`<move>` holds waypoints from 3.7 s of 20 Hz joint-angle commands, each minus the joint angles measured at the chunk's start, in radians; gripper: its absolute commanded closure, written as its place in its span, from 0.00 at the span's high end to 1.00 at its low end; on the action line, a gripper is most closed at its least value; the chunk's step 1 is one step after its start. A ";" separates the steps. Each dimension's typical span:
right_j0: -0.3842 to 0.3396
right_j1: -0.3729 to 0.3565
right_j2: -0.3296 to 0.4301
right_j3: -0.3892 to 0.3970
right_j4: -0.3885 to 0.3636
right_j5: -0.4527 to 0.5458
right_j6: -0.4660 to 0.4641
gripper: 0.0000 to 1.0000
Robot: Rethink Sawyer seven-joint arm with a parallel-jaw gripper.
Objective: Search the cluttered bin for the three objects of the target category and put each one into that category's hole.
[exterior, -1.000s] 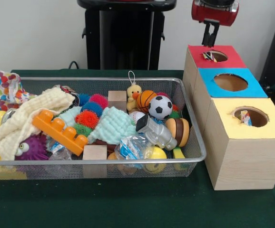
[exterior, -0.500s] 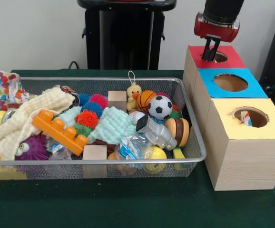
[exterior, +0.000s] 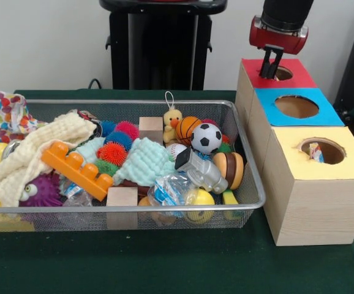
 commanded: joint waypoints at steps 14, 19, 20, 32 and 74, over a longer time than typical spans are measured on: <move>-0.095 0.016 0.100 0.016 0.050 -0.053 0.177 0.00; -0.095 -0.010 0.089 0.031 0.035 -0.068 0.178 0.00; -0.096 -0.011 0.090 0.032 0.033 -0.066 0.177 0.00; -0.081 -0.011 0.073 0.011 0.017 -0.027 0.177 0.00; -0.090 -0.056 0.067 0.025 0.004 0.014 0.156 1.00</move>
